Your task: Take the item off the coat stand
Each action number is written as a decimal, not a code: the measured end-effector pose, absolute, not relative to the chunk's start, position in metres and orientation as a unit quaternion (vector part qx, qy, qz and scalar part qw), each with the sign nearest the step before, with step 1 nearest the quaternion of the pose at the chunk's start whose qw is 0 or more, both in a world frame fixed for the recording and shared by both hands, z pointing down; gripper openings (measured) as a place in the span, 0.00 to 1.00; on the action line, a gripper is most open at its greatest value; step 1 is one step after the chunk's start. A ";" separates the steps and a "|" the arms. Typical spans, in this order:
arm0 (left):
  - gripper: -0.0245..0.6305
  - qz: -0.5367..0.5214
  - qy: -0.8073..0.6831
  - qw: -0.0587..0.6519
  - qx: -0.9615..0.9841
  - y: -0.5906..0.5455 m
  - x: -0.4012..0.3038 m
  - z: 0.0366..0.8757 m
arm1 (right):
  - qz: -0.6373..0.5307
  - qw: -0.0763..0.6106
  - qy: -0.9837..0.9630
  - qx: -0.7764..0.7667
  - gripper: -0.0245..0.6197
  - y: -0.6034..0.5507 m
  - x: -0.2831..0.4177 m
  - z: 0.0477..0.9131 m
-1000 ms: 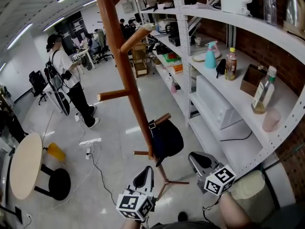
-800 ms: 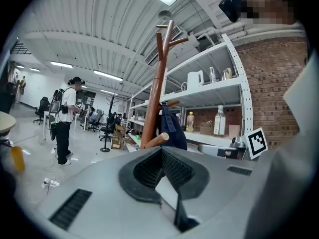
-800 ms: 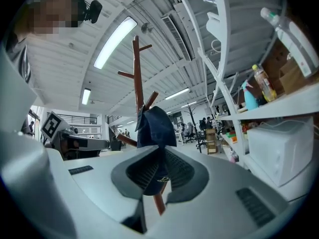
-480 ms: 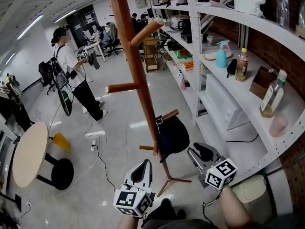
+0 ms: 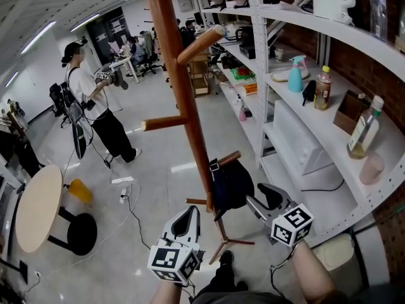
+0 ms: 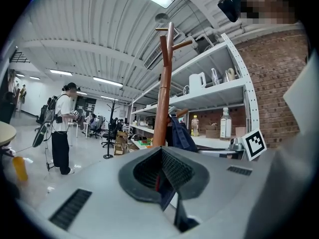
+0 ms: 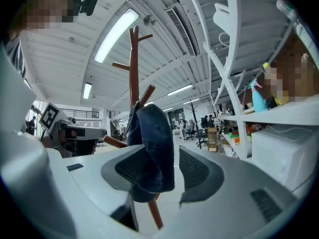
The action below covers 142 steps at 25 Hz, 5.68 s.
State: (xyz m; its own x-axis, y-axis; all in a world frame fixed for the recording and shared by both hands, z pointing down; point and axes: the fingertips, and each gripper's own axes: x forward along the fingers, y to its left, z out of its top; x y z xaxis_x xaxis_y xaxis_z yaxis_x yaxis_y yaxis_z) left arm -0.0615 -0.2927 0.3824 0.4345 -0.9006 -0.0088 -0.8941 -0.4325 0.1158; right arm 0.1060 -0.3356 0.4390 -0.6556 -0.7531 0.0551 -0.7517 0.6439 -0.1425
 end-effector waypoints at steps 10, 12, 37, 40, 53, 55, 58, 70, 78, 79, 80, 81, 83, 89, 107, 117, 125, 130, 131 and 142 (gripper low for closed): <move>0.05 -0.045 -0.521 0.052 0.851 -0.317 -0.058 0.381 | -0.065 -0.008 0.914 -0.401 0.34 -0.354 0.093 0.438; 0.05 -0.045 -0.521 0.053 0.851 -0.320 -0.059 0.381 | -0.068 -0.009 0.917 -0.393 0.34 -0.354 0.092 0.438; 0.05 -0.062 -0.515 0.040 0.854 -0.319 -0.062 0.363 | -0.046 0.094 0.902 -0.418 0.08 -0.352 0.118 0.380; 0.05 -0.063 -0.514 0.037 0.855 -0.319 -0.060 0.361 | -0.046 0.109 0.899 -0.422 0.08 -0.353 0.127 0.370; 0.05 -0.075 -0.506 0.024 0.859 -0.320 -0.055 0.346 | -0.040 0.152 0.880 -0.447 0.08 -0.349 0.163 0.340; 0.05 -0.075 -0.501 0.031 0.861 -0.317 -0.053 0.345 | -0.038 0.147 0.878 -0.453 0.08 -0.346 0.167 0.343; 0.05 -0.073 -0.498 0.031 0.864 -0.313 -0.049 0.346 | -0.038 0.148 0.874 -0.460 0.08 -0.341 0.177 0.346; 0.05 -0.067 -0.493 0.041 0.867 -0.288 -0.034 0.352 | -0.068 0.148 0.863 -0.478 0.08 -0.304 0.201 0.380; 0.05 -0.069 -0.477 0.053 0.875 -0.285 -0.030 0.362 | -0.071 0.134 0.859 -0.488 0.08 -0.285 0.199 0.393; 0.05 -0.069 -0.476 0.055 0.875 -0.283 -0.033 0.363 | -0.072 0.132 0.859 -0.490 0.08 -0.282 0.196 0.394; 0.05 -0.069 -0.475 0.057 0.876 -0.282 -0.035 0.364 | -0.073 0.130 0.858 -0.491 0.08 -0.279 0.193 0.395; 0.05 -0.069 -0.472 0.059 0.877 -0.279 -0.037 0.364 | -0.075 0.129 0.857 -0.494 0.08 -0.275 0.190 0.396; 0.05 -0.067 -0.466 0.063 0.880 -0.272 -0.042 0.365 | -0.079 0.129 0.854 -0.499 0.08 -0.267 0.185 0.399; 0.05 -0.064 -0.456 0.073 0.885 -0.247 -0.061 0.370 | -0.084 0.131 0.848 -0.507 0.08 -0.239 0.163 0.403; 0.05 -0.053 -0.421 0.114 0.898 -0.146 -0.108 0.402 | -0.093 0.132 0.838 -0.521 0.08 -0.132 0.097 0.417; 0.05 -0.049 -0.396 0.115 0.910 -0.089 -0.114 0.405 | -0.092 0.125 0.829 -0.537 0.08 -0.067 0.082 0.425; 0.05 -0.046 -0.378 0.125 0.916 -0.056 -0.109 0.411 | -0.093 0.113 0.818 -0.556 0.08 -0.028 0.083 0.431; 0.05 -0.045 -0.368 0.135 0.919 -0.039 -0.105 0.414 | -0.098 0.108 0.813 -0.564 0.08 -0.011 0.085 0.437; 0.05 -0.044 -0.367 0.137 0.919 -0.036 -0.105 0.415 | -0.098 0.108 0.812 -0.565 0.08 -0.008 0.084 0.437; 0.05 -0.046 -0.355 0.132 0.924 -0.021 -0.101 0.410 | -0.098 0.116 0.799 -0.582 0.08 0.014 0.093 0.437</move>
State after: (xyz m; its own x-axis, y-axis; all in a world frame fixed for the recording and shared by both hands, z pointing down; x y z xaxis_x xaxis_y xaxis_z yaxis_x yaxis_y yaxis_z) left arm -0.1011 -0.0214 0.4104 0.7442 -0.6679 0.0082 -0.6434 -0.7135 0.2774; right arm 0.0928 0.0145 0.4370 -0.2961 -0.9525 -0.0710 -0.9073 0.3037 -0.2908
